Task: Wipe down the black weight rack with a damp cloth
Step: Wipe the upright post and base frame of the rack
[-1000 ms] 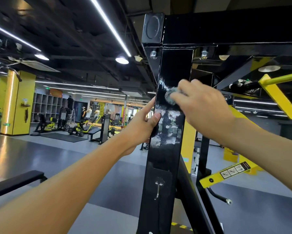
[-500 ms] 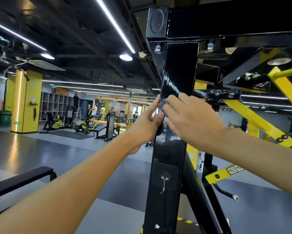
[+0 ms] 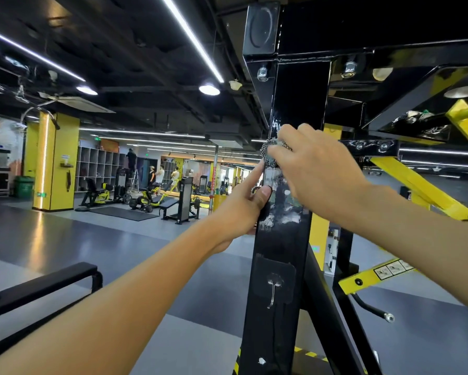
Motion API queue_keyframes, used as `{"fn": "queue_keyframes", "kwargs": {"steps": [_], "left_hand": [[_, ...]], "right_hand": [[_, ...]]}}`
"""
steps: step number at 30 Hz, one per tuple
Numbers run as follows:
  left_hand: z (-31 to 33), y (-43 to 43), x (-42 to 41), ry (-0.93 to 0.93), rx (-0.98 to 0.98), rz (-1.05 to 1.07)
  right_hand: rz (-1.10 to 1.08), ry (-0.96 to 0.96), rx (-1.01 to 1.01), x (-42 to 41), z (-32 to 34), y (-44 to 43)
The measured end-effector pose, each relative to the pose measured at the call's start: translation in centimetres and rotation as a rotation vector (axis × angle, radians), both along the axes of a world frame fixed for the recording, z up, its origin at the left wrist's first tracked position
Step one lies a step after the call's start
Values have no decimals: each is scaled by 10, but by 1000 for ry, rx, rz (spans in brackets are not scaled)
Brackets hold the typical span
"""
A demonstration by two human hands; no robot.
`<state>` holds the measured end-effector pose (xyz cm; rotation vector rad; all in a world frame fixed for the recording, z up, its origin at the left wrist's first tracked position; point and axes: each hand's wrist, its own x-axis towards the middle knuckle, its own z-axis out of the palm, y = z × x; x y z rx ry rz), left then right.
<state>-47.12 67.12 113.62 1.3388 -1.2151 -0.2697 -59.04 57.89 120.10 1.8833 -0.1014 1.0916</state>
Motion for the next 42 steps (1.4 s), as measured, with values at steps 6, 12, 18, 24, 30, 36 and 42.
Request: {"fn": "queue_keyframes", "kwargs": {"steps": [6, 12, 18, 24, 30, 36, 42], "left_hand": [[-7, -1, 5, -31, -13, -9], [-13, 0, 3, -19, -22, -49], [-17, 1, 0, -9, -50, -56], [-23, 0, -1, -2, -50, -69], [-24, 1, -2, -57, -46, -61], [-29, -1, 2, -85, -24, -38], [-33, -2, 3, -85, -32, -43]], "right_hand": [[30, 111, -94, -1, -10, -1], [14, 45, -42, -12, -28, -5], [10, -38, 71, -20, -33, -6], [36, -45, 79, -25, -34, -5], [9, 81, -40, -14, -45, 3], [23, 52, 58, 5, -57, 10], [-26, -110, 107, -5, -39, 10]]}}
